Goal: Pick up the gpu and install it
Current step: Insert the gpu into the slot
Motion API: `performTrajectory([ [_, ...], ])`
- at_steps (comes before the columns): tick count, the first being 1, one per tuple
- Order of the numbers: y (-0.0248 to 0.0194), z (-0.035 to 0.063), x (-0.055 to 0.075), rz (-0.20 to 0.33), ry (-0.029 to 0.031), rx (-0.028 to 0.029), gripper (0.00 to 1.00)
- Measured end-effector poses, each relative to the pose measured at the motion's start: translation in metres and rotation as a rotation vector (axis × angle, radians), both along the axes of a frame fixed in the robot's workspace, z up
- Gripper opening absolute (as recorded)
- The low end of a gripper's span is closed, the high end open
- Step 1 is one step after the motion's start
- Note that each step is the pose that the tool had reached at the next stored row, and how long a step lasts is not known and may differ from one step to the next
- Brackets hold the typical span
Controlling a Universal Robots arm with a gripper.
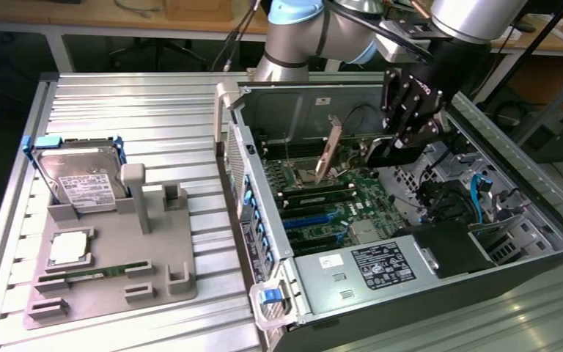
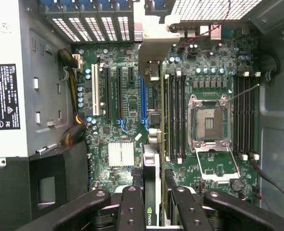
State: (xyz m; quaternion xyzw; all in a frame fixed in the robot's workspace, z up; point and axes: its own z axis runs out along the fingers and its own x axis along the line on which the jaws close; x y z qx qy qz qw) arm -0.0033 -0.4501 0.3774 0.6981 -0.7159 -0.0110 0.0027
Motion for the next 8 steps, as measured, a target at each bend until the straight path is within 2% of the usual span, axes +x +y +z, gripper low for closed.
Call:
performTrajectory([
  [8,0.0,-0.0039,-0.0005,0.0,0.0,0.0,0.27],
])
